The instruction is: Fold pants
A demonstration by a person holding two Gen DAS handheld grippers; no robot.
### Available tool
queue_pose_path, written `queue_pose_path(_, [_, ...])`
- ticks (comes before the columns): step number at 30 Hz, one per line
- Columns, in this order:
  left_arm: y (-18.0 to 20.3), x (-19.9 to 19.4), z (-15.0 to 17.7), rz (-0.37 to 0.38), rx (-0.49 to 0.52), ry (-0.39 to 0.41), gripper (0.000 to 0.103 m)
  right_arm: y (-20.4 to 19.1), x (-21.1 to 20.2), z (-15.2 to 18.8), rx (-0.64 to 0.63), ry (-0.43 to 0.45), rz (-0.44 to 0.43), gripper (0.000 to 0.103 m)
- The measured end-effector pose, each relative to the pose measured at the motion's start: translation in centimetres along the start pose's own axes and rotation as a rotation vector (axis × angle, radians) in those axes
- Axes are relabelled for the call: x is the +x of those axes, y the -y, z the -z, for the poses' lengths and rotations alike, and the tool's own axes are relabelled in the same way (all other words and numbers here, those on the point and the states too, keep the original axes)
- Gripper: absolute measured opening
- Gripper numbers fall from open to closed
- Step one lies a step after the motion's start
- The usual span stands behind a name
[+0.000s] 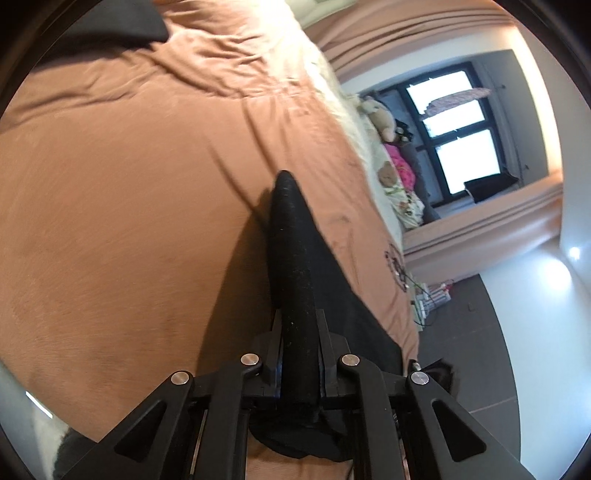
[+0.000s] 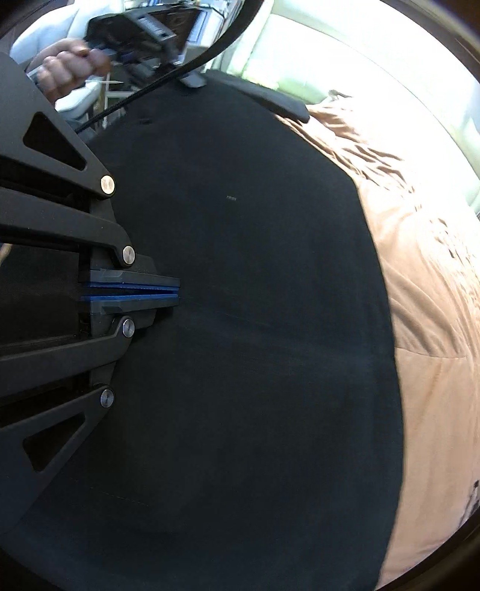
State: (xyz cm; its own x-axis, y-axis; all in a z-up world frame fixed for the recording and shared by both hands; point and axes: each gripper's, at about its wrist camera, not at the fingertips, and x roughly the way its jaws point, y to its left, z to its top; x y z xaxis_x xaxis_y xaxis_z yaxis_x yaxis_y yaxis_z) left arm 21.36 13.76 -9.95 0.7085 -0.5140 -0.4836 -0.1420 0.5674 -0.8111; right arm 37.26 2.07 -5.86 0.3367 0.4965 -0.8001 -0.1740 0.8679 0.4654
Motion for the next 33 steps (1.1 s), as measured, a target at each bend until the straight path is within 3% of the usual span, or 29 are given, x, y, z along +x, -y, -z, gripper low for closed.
queue_pose_path(10, [5.5, 0.3, -0.4, 0.078, 0.098, -0.011, 0.013, 1.4, -1.8, 3.5, 0.033, -0.017, -0.077, 0.0])
queue_pose_path(16, [9.9, 1.7, -0.1, 0.118, 0.171, -0.037, 0.013, 5.1, -6.5, 3.1, 0.088, 0.128, -0.102, 0.002])
queue_pose_path(17, [10.7, 2.0, 0.0, 0.123, 0.183, -0.042, 0.013, 6.1, -7.6, 3.0, 0.107, 0.159, -0.114, 0.004])
queue_pose_path(19, [12.2, 2.6, 0.4, 0.136, 0.208, -0.053, 0.013, 7.5, -9.0, 3.1, 0.128, 0.194, -0.126, 0.026])
queue_pose_path(20, [12.8, 2.9, 0.5, 0.142, 0.222, -0.059, 0.013, 8.1, -9.7, 3.1, 0.135, 0.213, -0.129, 0.052])
queue_pose_path(21, [13.8, 3.3, 0.8, 0.15, 0.241, -0.066, 0.013, 8.9, -10.6, 3.2, 0.139, 0.242, -0.128, 0.068])
queue_pose_path(23, [15.1, 3.8, 1.3, 0.164, 0.263, -0.079, 0.013, 10.3, -12.5, 3.4, 0.144, 0.305, -0.119, 0.068])
queue_pose_path(33, [20.5, 6.2, 4.5, 0.207, 0.356, -0.149, 0.013, 15.7, -17.6, 4.8, 0.179, 0.417, -0.144, 0.068])
